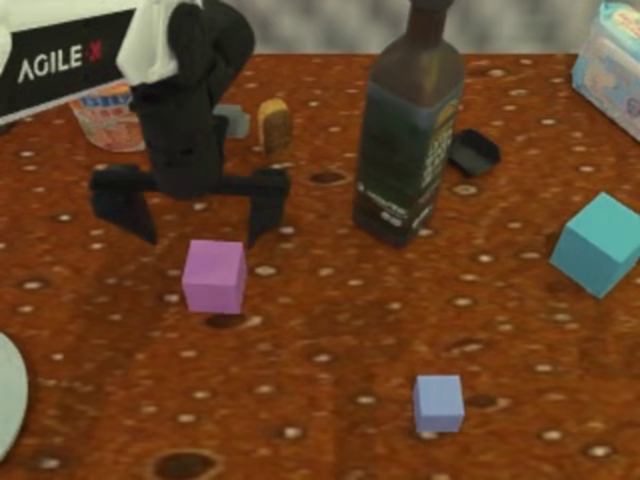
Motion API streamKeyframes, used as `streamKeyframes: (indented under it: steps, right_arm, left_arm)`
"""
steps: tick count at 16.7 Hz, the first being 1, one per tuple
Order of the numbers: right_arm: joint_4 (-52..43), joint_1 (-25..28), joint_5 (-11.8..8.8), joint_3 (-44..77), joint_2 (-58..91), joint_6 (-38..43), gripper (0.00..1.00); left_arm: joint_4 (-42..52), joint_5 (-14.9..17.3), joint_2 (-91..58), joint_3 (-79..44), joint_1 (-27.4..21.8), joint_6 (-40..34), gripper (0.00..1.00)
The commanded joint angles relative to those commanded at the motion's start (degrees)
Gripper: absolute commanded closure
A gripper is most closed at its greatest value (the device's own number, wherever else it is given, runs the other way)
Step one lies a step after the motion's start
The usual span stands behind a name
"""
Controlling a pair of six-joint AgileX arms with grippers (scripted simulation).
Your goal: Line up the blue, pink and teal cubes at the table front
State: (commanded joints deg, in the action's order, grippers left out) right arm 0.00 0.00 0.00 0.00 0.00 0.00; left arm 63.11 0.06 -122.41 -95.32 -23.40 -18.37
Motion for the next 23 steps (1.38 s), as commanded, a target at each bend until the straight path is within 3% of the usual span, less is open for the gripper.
streamKeyframes:
  steps: [9, 14, 23]
  right_arm:
    - [0.00, 0.00, 0.00, 0.00, 0.00, 0.00, 0.00]
    - [0.00, 0.00, 0.00, 0.00, 0.00, 0.00, 0.00]
    - [0.00, 0.00, 0.00, 0.00, 0.00, 0.00, 0.00]
  left_arm:
    - [-15.79, 0.14, -6.54, 8.96, 0.25, 0.23, 0.00]
    - [-17.05, 0.15, -7.12, 9.72, 0.27, 0.25, 0.00]
    - [-17.05, 0.15, -7.12, 9.72, 0.27, 0.25, 0.68]
